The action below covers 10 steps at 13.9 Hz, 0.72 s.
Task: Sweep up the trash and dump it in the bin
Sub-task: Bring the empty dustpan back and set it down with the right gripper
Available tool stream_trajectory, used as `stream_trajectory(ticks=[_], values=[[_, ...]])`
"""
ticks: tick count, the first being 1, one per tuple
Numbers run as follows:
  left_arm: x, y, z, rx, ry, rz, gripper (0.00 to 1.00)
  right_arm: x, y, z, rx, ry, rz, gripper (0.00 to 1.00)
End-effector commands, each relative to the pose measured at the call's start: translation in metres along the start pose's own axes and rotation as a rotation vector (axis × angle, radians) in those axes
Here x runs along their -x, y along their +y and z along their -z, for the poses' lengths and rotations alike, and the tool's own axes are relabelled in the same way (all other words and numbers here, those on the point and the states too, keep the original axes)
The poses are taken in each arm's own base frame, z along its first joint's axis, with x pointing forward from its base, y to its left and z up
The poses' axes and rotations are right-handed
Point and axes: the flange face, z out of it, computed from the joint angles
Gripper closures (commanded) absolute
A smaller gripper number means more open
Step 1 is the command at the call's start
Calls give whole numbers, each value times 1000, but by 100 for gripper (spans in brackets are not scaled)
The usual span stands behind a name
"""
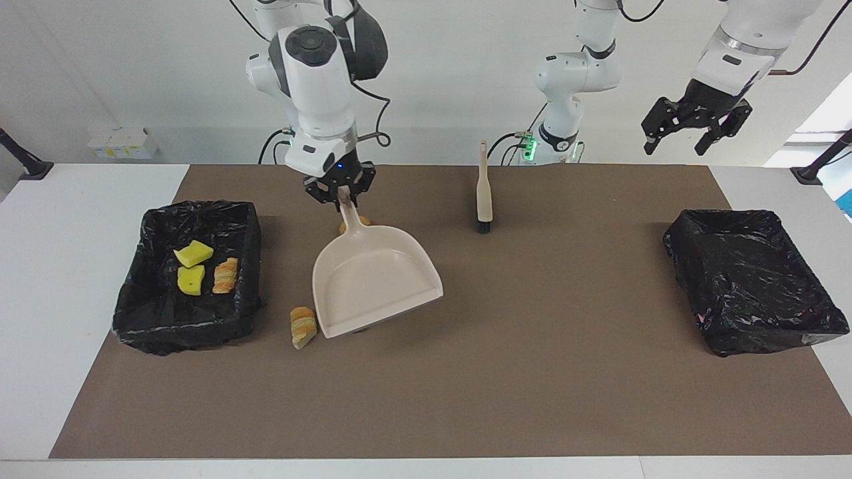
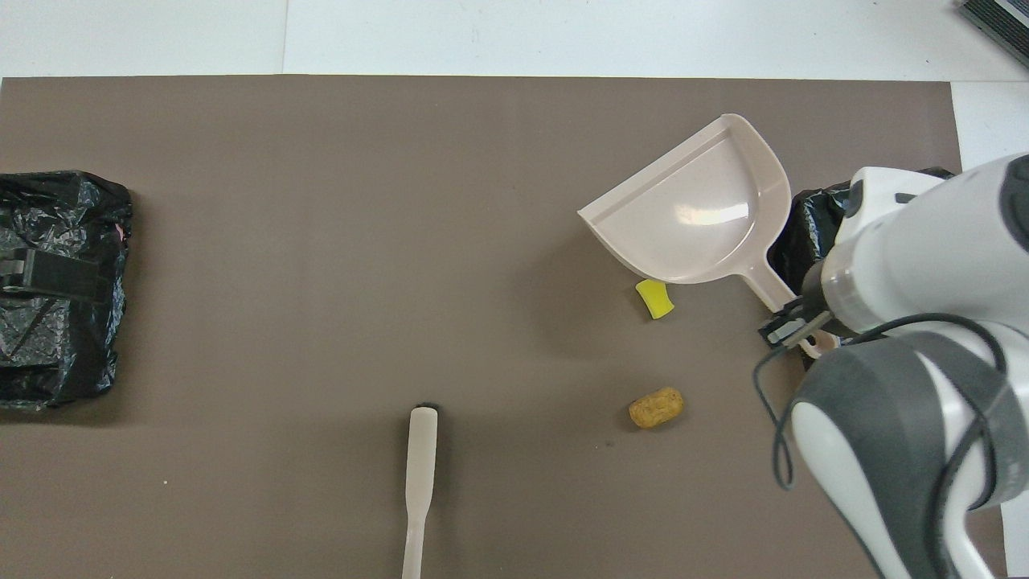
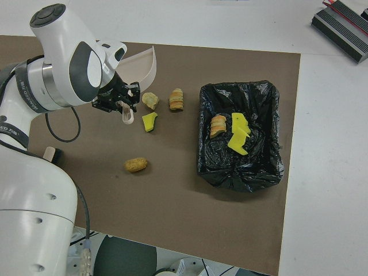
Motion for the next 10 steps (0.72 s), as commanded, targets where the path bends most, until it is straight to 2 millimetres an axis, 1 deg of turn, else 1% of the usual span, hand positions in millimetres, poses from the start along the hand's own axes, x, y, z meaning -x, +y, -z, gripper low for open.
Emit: stream_trajectory(ticks=[1, 2, 3, 4, 5, 6, 7, 8, 9, 10], values=[[-1, -5, 4, -13, 16, -7, 0, -42, -48, -34, -50, 21, -125, 100], [-1, -7, 5, -13, 16, -4, 0, -52, -73, -51, -56, 19, -146, 100], [-1, -7, 4, -11, 10, -7, 0, -64, -90, -65, -68, 32, -186, 100], [-1, 1, 4, -13, 8, -23, 0, -74, -115, -82, -81, 48, -217, 100], [0, -3, 4, -10, 5, -19, 0, -85, -138, -99, -90, 57, -240, 100], [0, -12, 5, -3, 4, -3, 0, -98, -157, -115, -103, 62, -275, 100], [0, -15, 4, 1, 3, 3, 0, -109, -174, -127, -117, 66, -306, 100], [0, -15, 4, -1, 3, 3, 0, -119, -191, -134, -130, 76, -331, 100], [0, -15, 4, -2, 3, 3, 0, -127, -203, -143, -141, 80, -356, 100], [0, -16, 4, -1, 3, 5, 0, -130, -215, -152, -146, 82, -372, 100]])
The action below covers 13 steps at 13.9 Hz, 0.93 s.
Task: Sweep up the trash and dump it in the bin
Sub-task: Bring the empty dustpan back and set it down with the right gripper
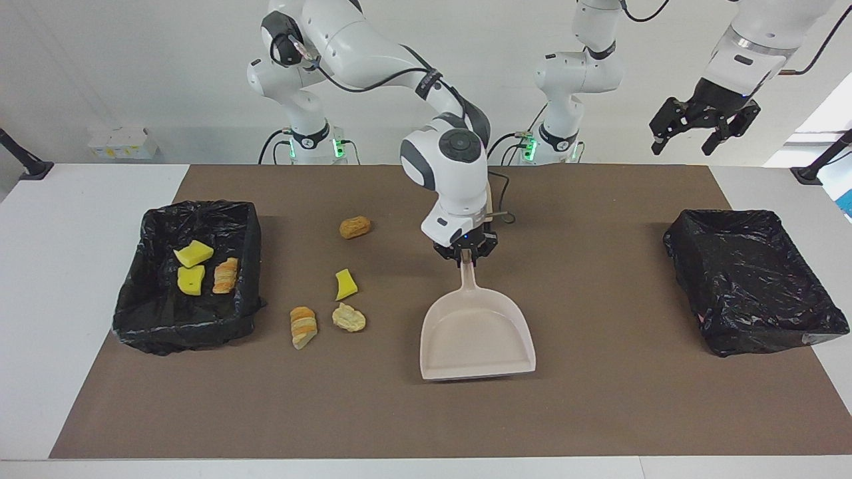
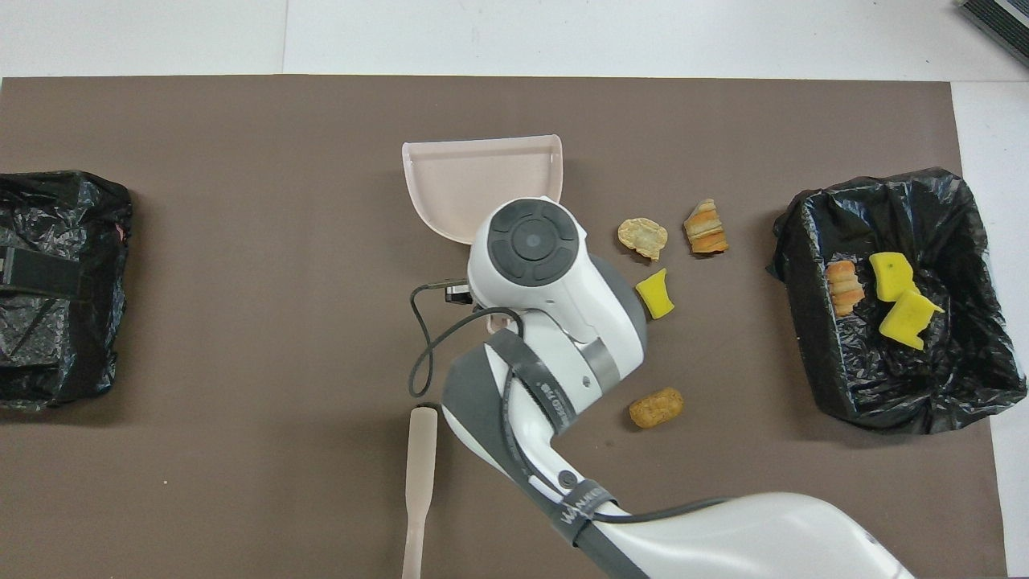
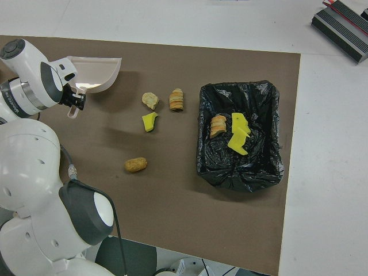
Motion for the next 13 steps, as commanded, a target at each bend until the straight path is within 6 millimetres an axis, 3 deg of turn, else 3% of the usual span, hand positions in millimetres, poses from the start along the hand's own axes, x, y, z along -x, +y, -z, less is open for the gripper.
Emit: stream_trajectory(ticks=[1, 4, 5, 7, 9, 10, 13], values=[[0, 1, 4, -8, 2, -12, 0, -13, -33, -14, -33, 31, -49, 100], [2, 1, 3, -3, 2, -11, 0, -4, -49, -23, -62, 62, -76, 100], [2, -1, 3, -3, -1, -7, 0, -5, -47, -23, -51, 73, -67, 1], [3, -3, 3, -3, -1, 7, 0, -7, -43, -6, 4, 128, -10, 0], [3, -6, 4, -3, -1, 12, 0, -6, -33, 32, 24, 123, -11, 0], [3, -6, 4, -3, 1, 13, 0, -1, -20, 58, 81, 83, 57, 0], [5, -6, 2, -3, -10, 15, 0, -23, 33, 108, 123, 38, 103, 0]])
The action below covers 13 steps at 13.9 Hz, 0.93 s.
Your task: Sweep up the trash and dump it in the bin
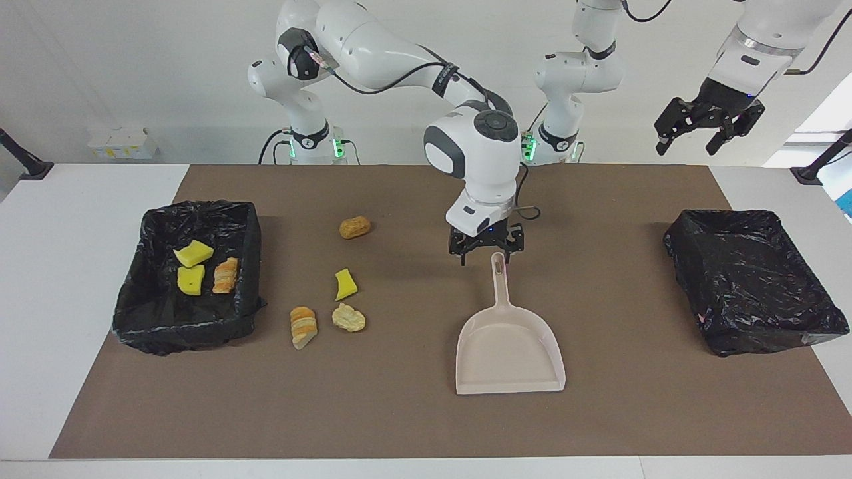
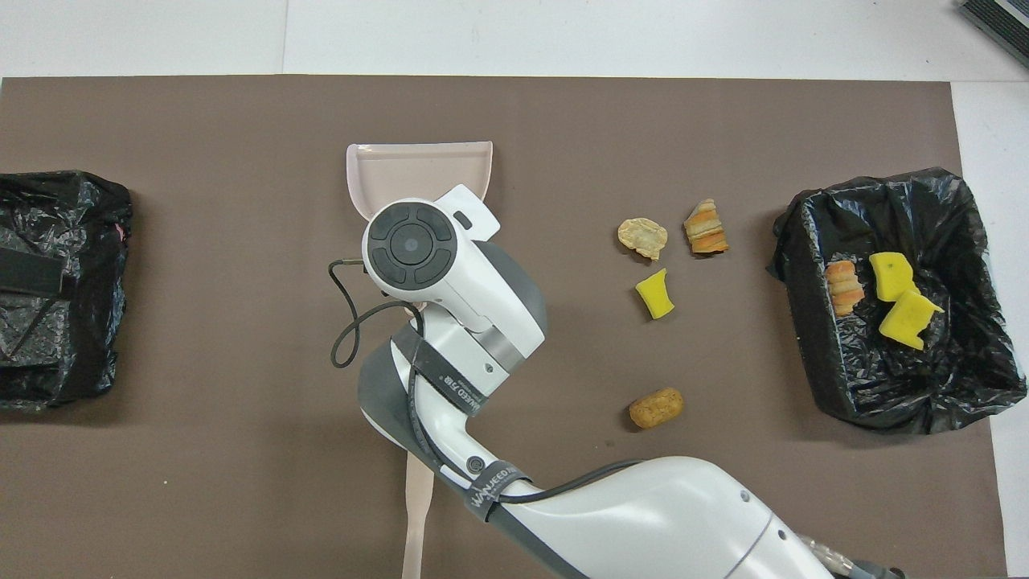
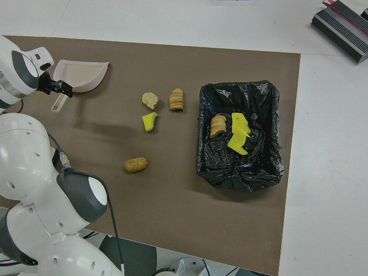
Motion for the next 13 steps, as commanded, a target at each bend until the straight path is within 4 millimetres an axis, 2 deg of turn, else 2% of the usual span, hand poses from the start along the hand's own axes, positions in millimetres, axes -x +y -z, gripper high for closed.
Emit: stream_trajectory(ticks=[1, 3, 4, 6, 8, 9, 11, 13], values=[[5, 1, 2, -4, -11, 1, 0, -20, 68, 39, 39, -41, 89, 0], [3, 3, 2, -4, 1, -15, 0, -34, 123, 66, 57, -65, 198, 0], [2, 5, 2, -5, 12, -21, 0, -44, 151, 73, 64, -76, 228, 0], [-6, 8, -3, -6, 23, -23, 0, -55, 194, 84, 75, -88, 268, 0], [-15, 16, -7, -6, 53, -37, 0, -62, 227, 86, 92, -116, 317, 0], [-24, 21, -17, -14, 49, -45, 0, -64, 240, 91, 96, -122, 323, 0], [-41, 44, -36, -17, 53, -79, 0, -70, 278, 110, 95, -99, 273, 0], [-49, 64, -47, -12, 71, -108, 0, -70, 313, 128, 99, -93, 276, 0]])
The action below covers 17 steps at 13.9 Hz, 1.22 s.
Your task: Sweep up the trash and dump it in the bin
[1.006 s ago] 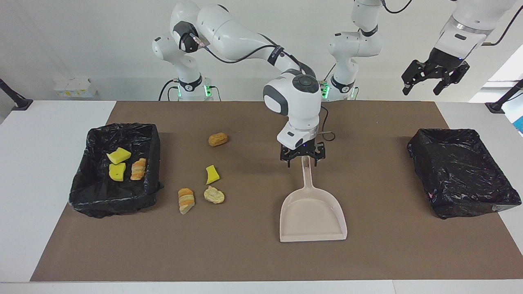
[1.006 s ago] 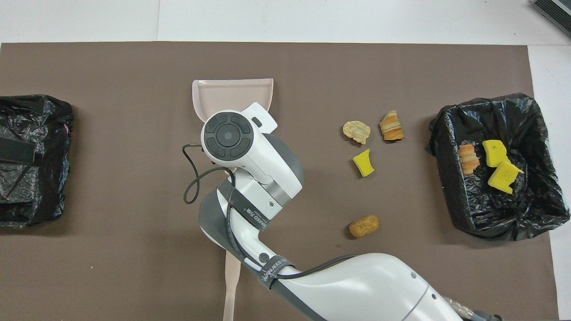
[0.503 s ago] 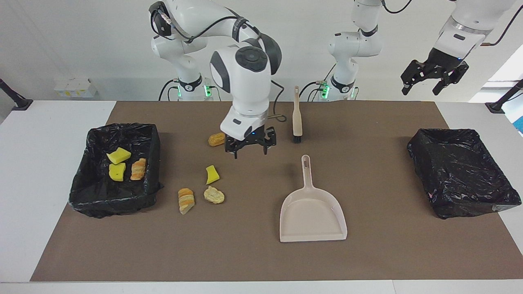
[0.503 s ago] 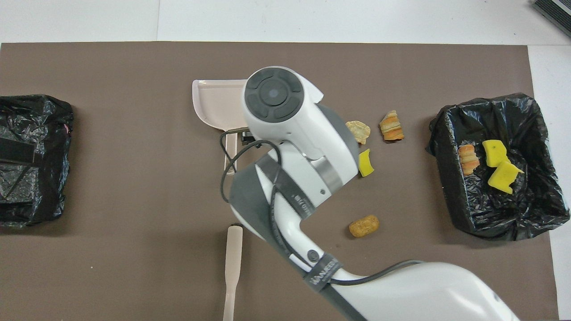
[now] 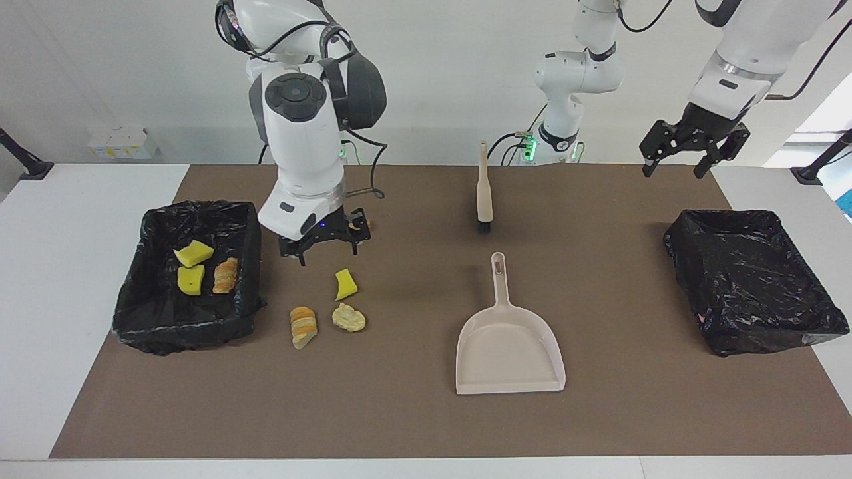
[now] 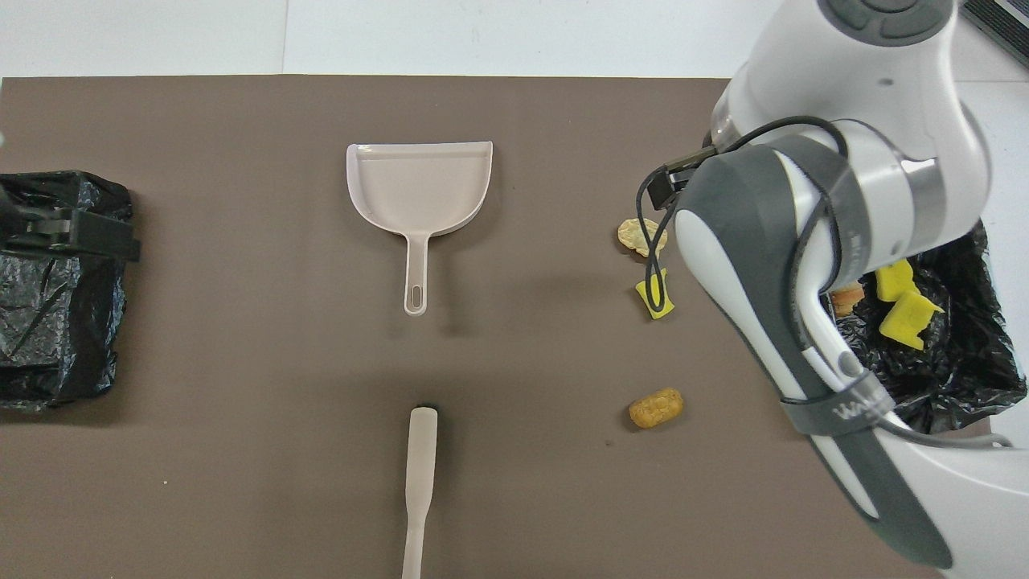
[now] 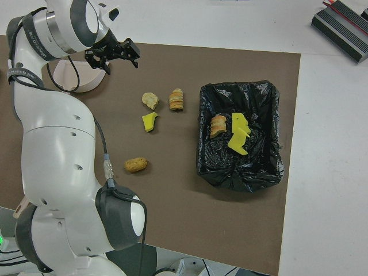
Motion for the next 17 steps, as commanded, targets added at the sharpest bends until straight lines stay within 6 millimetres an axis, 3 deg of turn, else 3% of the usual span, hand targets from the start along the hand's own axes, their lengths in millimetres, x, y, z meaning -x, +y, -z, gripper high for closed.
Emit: stream_trajectory(ticks=[1, 6, 8, 13, 17], values=[[-10, 26, -18, -12, 9, -28, 0, 25, 43, 28, 14, -1, 17, 0], [-14, 83, -75, -5, 15, -70, 0, 59, 116, 72, 24, 45, -100, 0], [-11, 110, -98, -3, 18, -62, 0, 73, 144, 76, 11, 31, -152, 0], [-28, 185, -185, -54, 18, -6, 0, 117, 145, 68, -28, -1, -283, 0], [-34, 216, -233, -48, 39, 28, 0, 137, 136, 63, -51, -18, -307, 0]])
